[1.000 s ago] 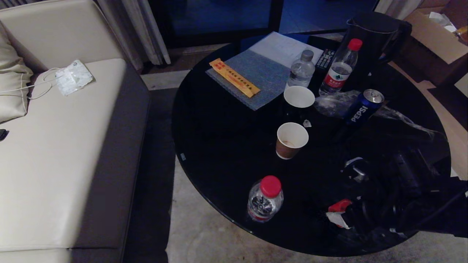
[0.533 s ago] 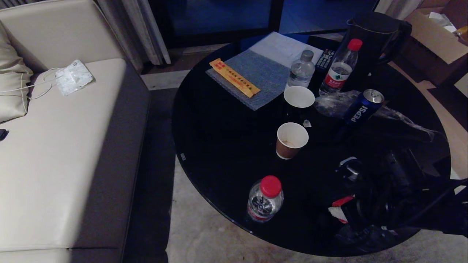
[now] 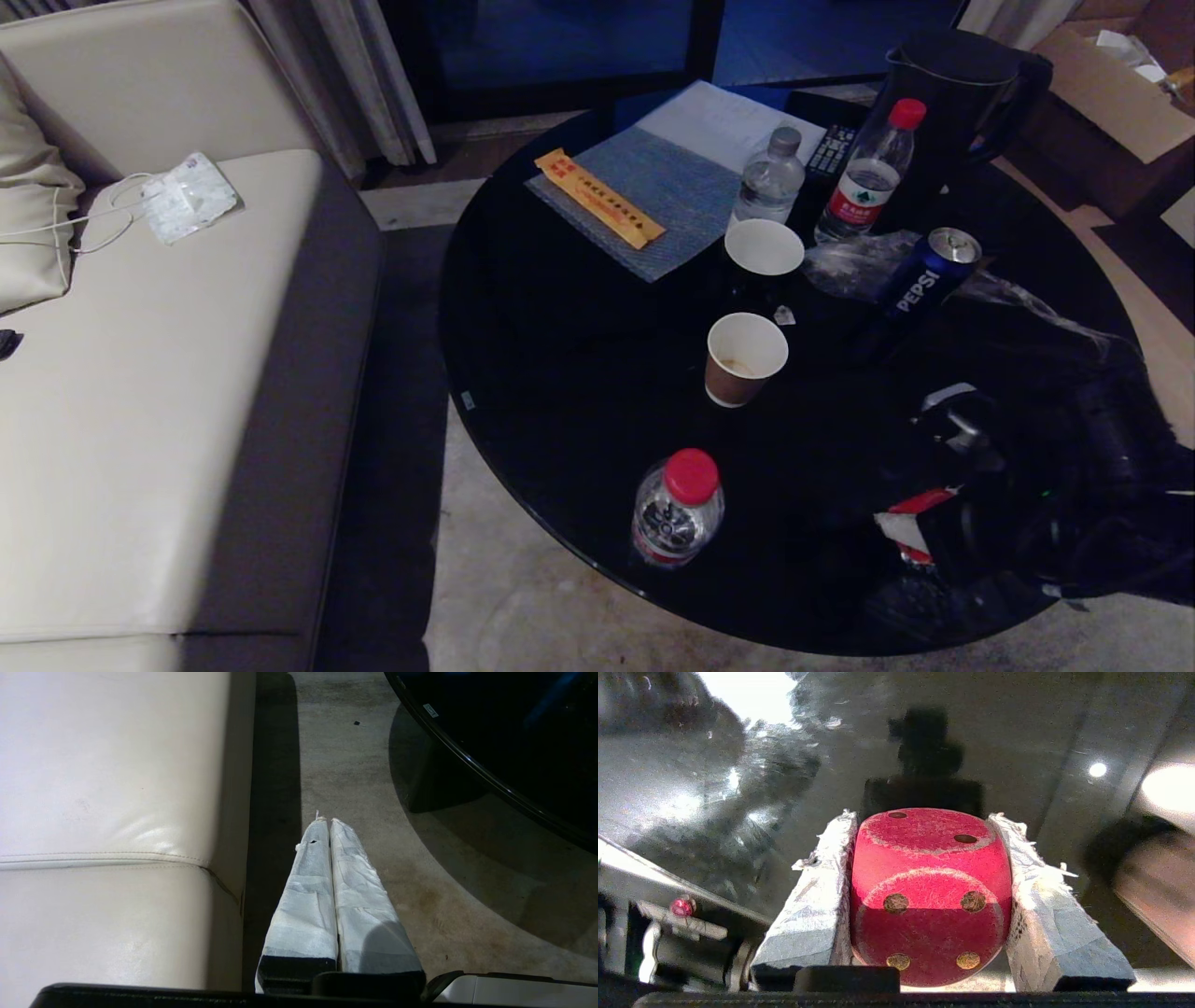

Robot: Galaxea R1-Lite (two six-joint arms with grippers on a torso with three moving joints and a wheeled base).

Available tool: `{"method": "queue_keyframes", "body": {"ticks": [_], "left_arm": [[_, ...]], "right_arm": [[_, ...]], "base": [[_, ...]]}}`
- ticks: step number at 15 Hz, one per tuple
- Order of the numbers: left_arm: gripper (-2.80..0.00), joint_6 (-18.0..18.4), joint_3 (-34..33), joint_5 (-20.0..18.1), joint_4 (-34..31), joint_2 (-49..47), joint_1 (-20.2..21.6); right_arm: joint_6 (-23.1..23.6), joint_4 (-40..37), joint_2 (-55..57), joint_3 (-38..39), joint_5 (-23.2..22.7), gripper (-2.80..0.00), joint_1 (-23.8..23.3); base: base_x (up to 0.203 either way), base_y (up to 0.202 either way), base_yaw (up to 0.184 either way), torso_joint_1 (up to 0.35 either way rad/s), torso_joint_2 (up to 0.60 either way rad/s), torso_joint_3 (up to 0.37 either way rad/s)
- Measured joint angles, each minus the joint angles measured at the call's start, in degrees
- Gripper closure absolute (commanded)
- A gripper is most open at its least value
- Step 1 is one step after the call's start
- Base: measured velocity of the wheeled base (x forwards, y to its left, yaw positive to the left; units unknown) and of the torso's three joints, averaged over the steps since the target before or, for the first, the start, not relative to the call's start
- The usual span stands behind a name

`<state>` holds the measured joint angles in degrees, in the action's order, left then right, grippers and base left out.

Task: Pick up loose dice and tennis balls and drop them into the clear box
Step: Put the toys in the box

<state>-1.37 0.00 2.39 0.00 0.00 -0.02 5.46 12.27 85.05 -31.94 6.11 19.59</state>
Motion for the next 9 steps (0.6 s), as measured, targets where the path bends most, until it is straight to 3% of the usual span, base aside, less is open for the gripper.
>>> {"method": "queue_keyframes", "body": {"ticks": [9], "left_arm": [[0.0, -0.01, 0.0, -0.02, 0.0, 0.0, 0.0]], "right_arm": [[-4.47, -24.77, -43.69, 10.52, 1.1, 0.0, -10.81]], "base": [[0.0, 0.0, 0.0, 0.0, 0.0, 0.0]]}}
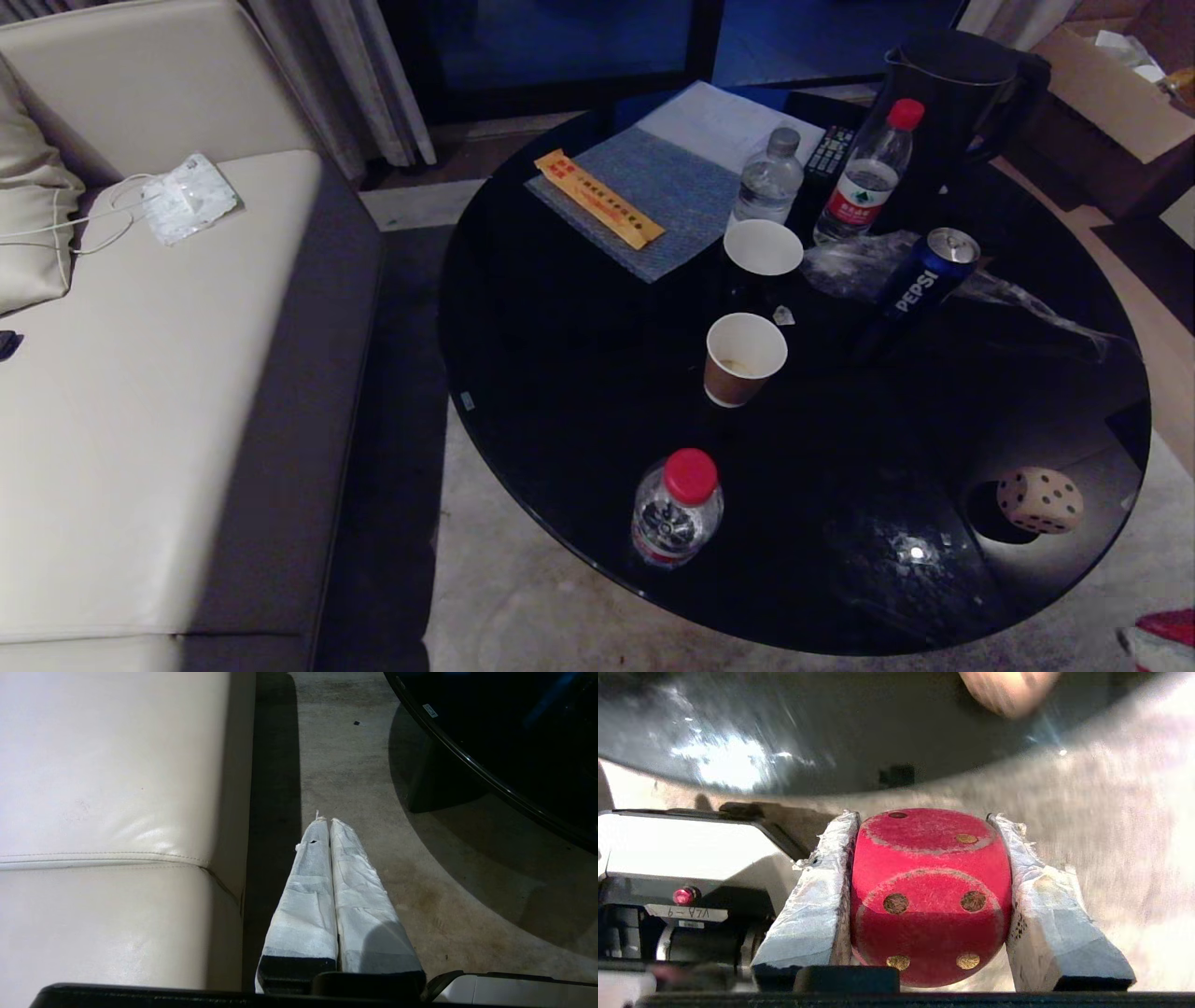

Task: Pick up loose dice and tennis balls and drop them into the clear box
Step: Put the toys in the box

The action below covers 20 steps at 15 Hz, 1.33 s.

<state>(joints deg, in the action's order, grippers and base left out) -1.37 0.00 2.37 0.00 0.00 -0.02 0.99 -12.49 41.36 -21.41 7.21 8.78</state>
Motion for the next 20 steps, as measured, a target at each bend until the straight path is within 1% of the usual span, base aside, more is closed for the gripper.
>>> {"method": "queue_keyframes", "body": {"ticks": [2, 4, 5, 6, 7, 10, 12, 20], "left_arm": [[0.0, 0.0, 0.0, 0.02, 0.0, 0.0, 0.0], [0.0, -0.02, 0.0, 0.02, 0.0, 0.0, 0.0], [0.0, 0.01, 0.0, 0.02, 0.0, 0.0, 0.0], [0.0, 0.01, 0.0, 0.02, 0.0, 0.0, 0.0], [0.0, 0.01, 0.0, 0.02, 0.0, 0.0, 0.0], [0.0, 0.0, 0.0, 0.02, 0.0, 0.0, 0.0], [0.0, 0.0, 0.0, -0.03, 0.0, 0.0, 0.0], [0.0, 0.1, 0.0, -0.06, 0.0, 0.0, 0.0]], "right_arm": [[-1.21, -5.57, -10.56, 3.01, -0.38, 0.0, -3.53], [-2.18, -7.95, -19.32, 6.82, -1.52, 0.0, -6.77], [-3.54, -8.29, -22.72, 9.0, -2.04, 0.0, -8.1], [-4.8, -7.69, -25.34, 10.61, -2.35, 0.0, -8.8], [-4.99, -6.13, -28.29, 11.93, -2.89, 0.0, -9.03], [-1.9, -2.56, -36.64, 14.59, -6.87, 0.0, -9.07], [-0.61, -1.59, -39.39, 15.41, -8.16, 0.0, -9.0], [-0.9, -1.92, -41.47, 15.79, -8.25, 0.0, -8.96]], "base": [[0.0, 0.0, 0.0, 0.0, 0.0, 0.0], [0.0, 0.0, 0.0, 0.0, 0.0, 0.0], [0.0, 0.0, 0.0, 0.0, 0.0, 0.0], [0.0, 0.0, 0.0, 0.0, 0.0, 0.0], [0.0, 0.0, 0.0, 0.0, 0.0, 0.0], [0.0, 0.0, 0.0, 0.0, 0.0, 0.0], [0.0, 0.0, 0.0, 0.0, 0.0, 0.0], [0.0, 0.0, 0.0, 0.0, 0.0, 0.0]]}}
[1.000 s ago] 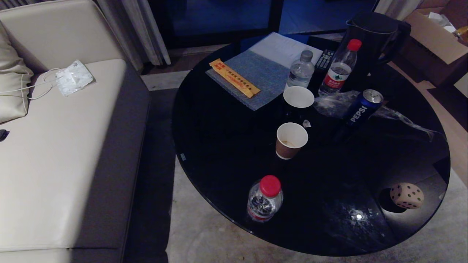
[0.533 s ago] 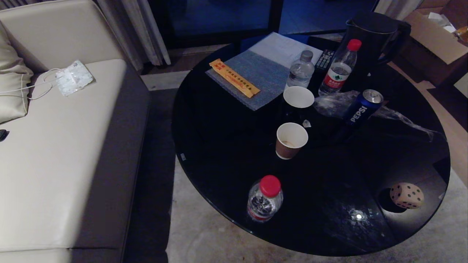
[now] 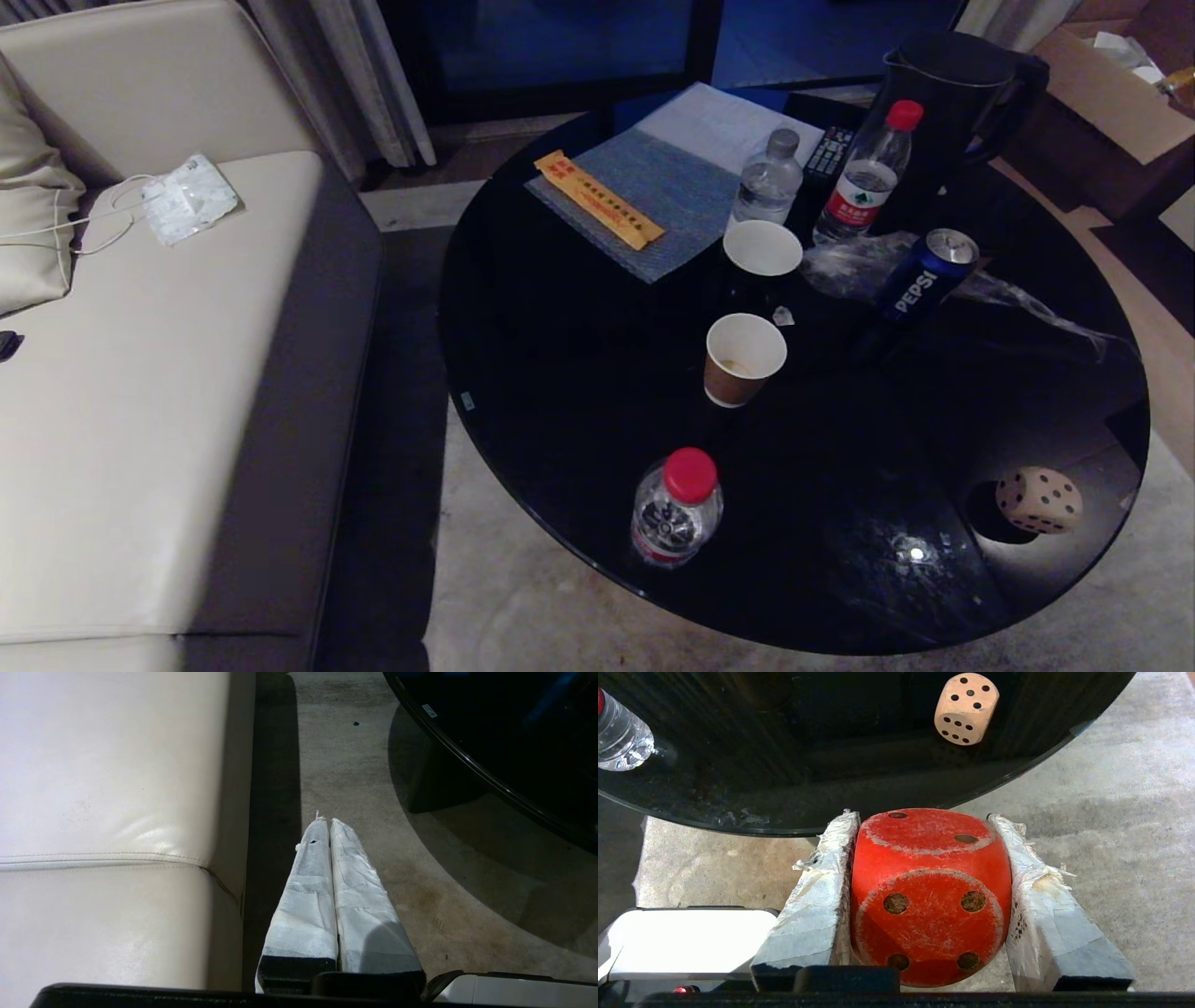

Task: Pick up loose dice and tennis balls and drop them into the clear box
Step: Put the toys in the box

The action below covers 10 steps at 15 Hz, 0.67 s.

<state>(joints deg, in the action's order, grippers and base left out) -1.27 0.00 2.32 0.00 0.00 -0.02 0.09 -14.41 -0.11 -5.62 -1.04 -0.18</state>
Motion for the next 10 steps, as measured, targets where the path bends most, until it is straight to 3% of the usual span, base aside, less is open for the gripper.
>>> {"method": "queue_keyframes", "body": {"ticks": [7, 10], "left_arm": [[0.0, -0.22, 0.0, -0.03, 0.0, 0.0, 0.0], [0.0, -0.9, 0.0, 0.1, 0.0, 0.0, 0.0]], "right_arm": [[-0.02, -0.06, 0.0, 0.0, 0.0, 0.0, 0.0], [0.04, -0.09, 0.0, 0.0, -0.01, 0.0, 0.0]], "base": [[0.0, 0.0, 0.0, 0.0, 0.0, 0.0], [0.0, 0.0, 0.0, 0.002, 0.0, 0.111]]}}
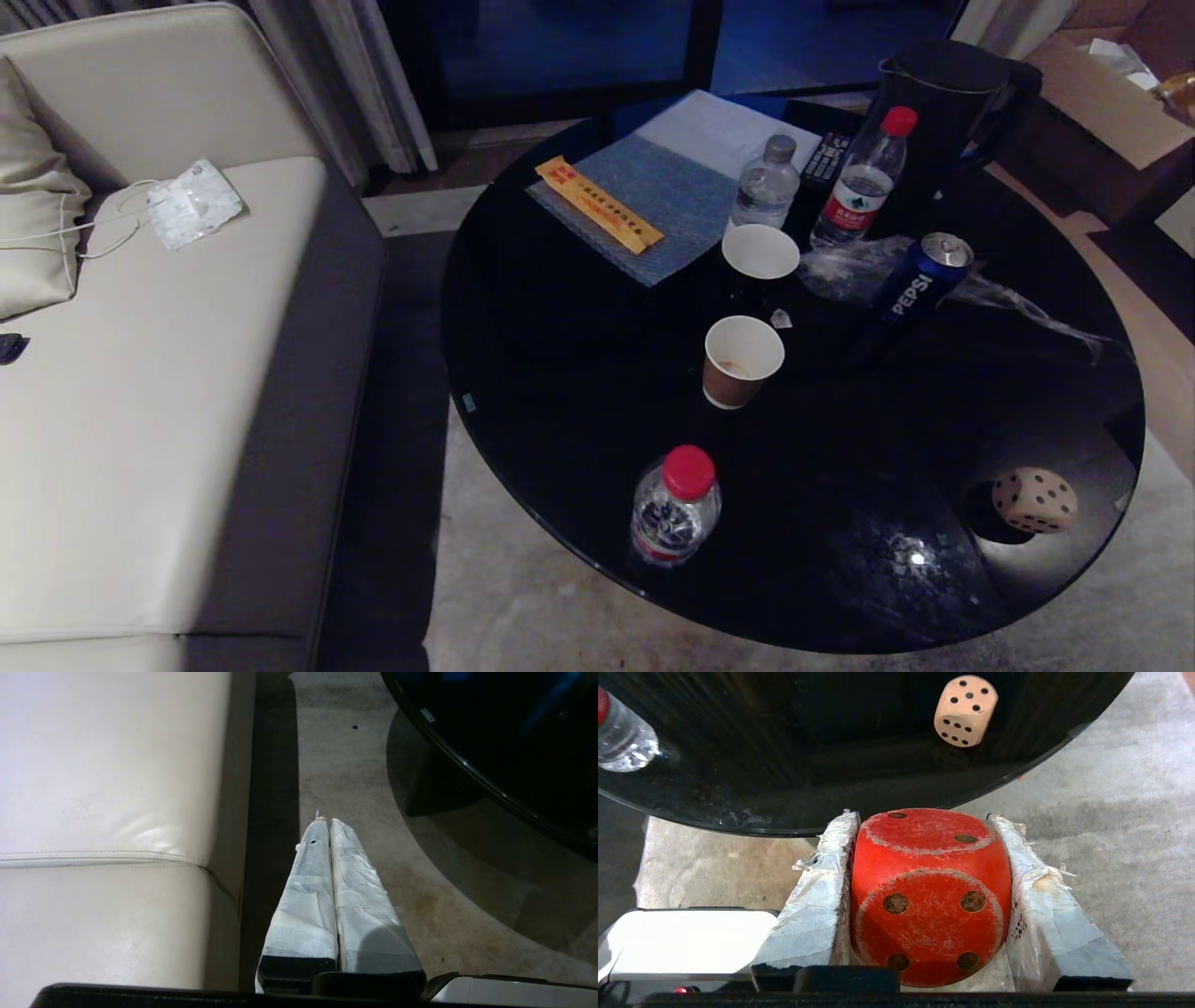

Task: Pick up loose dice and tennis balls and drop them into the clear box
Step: Put the toys in the box

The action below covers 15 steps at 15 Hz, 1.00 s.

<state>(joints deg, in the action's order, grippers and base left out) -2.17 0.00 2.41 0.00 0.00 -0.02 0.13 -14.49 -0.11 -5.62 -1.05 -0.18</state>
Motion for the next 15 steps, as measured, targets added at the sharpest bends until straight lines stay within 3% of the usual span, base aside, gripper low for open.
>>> {"method": "queue_keyframes", "body": {"ticks": [5, 15], "left_arm": [[0.0, -3.18, 0.0, 0.83, 0.22, 0.0, 0.0], [0.0, -3.28, 0.0, 0.89, 0.3, 0.0, 0.0]], "right_arm": [[-0.06, 0.0, 0.0, 0.0, 0.01, 0.0, 0.0], [-0.07, -0.03, 0.01, 0.0, 0.11, 0.0, 0.0]], "base": [[0.0, 0.0, 0.0, 0.002, 0.0, 0.196], [0.0, 0.0, 0.0, 0.002, 0.0, 0.202]]}}
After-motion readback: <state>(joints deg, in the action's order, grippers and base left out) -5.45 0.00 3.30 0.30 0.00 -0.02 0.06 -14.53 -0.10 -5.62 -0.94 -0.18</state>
